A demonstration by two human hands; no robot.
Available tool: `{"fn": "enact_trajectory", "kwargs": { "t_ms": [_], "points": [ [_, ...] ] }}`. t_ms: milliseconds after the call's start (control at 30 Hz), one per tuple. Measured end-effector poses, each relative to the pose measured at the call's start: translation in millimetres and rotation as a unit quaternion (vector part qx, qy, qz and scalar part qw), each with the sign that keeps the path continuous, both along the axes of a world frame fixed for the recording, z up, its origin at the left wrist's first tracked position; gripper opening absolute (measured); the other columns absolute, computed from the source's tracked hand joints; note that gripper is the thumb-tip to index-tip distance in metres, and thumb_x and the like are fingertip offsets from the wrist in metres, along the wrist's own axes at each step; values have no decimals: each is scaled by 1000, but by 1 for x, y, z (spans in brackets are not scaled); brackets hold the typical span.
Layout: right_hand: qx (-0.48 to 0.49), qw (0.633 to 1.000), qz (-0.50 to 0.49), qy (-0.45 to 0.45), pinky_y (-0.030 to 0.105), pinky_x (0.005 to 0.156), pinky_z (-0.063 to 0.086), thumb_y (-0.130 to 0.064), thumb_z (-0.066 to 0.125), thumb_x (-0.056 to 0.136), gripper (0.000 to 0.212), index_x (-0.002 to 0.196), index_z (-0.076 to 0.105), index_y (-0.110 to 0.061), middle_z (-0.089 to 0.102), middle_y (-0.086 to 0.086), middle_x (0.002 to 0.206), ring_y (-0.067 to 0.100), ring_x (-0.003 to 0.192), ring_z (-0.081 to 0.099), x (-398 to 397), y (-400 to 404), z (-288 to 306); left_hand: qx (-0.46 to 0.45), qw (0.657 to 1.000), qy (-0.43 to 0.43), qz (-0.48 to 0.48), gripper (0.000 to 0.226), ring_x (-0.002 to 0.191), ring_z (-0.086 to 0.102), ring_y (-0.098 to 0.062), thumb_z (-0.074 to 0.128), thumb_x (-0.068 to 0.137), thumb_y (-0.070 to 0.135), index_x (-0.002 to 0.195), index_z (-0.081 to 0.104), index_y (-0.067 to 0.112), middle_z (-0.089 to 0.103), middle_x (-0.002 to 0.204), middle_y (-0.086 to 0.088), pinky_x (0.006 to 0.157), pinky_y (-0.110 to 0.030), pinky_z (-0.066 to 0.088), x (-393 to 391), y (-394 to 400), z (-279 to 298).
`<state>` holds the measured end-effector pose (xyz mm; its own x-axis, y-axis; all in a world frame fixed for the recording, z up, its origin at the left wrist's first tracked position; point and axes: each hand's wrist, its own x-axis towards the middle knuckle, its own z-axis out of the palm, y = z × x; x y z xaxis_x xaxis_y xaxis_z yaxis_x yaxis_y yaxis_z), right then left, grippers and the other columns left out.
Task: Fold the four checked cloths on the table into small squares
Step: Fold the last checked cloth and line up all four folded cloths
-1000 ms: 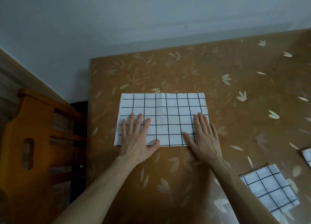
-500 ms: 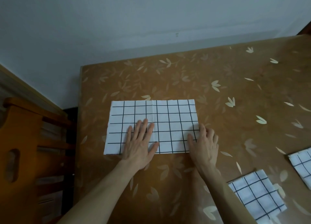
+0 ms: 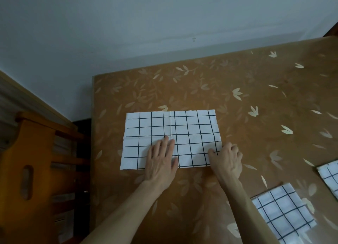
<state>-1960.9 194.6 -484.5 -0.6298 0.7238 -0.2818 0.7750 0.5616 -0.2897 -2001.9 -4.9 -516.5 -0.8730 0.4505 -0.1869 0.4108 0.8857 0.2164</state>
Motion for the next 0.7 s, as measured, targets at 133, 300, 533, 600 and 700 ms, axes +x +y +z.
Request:
{"fn": "enact_trajectory", "kwargs": {
  "t_ms": [133,300,533,600,700],
  "points": [
    [-57,989,-35,133,47,87,52,-33,64,94,25,111,59,-15,66,1,89,26,79,55,5,-5,11,22,999,-20,11,69,158,1,-22,32,107,52,164,5,23,0,173,1,127,-41,9,-2,-1,5],
    [-134,937,-57,318,43,71,57,-28,69,93,15,106,72,-22,69,-7,79,13,72,64,1,-34,32,54,998,-11,11,67,151,19,-19,41,104,54,161,18,27,18,168,5,122,-39,24,-3,-10,14],
    [-118,898,51,421,41,83,51,-23,66,98,13,108,74,-25,65,-14,96,7,95,58,-8,-92,41,36,998,-9,-51,64,149,19,-23,35,105,53,161,19,25,20,167,2,120,-42,22,-5,-29,16],
    [-113,894,94,424,39,85,51,-22,67,98,20,115,75,-28,62,-13,100,7,101,56,-11,-111,38,73,996,-36,-43,63,151,18,-21,37,106,52,161,16,27,21,166,3,122,-42,20,-7,-31,18],
    [-138,883,140,427,32,93,49,-15,70,98,31,124,74,-31,63,-11,117,8,116,55,-15,-135,30,197,979,-39,21,53,143,34,-12,47,105,43,154,30,32,41,154,9,118,-35,35,-8,-39,15]
  ]
}}
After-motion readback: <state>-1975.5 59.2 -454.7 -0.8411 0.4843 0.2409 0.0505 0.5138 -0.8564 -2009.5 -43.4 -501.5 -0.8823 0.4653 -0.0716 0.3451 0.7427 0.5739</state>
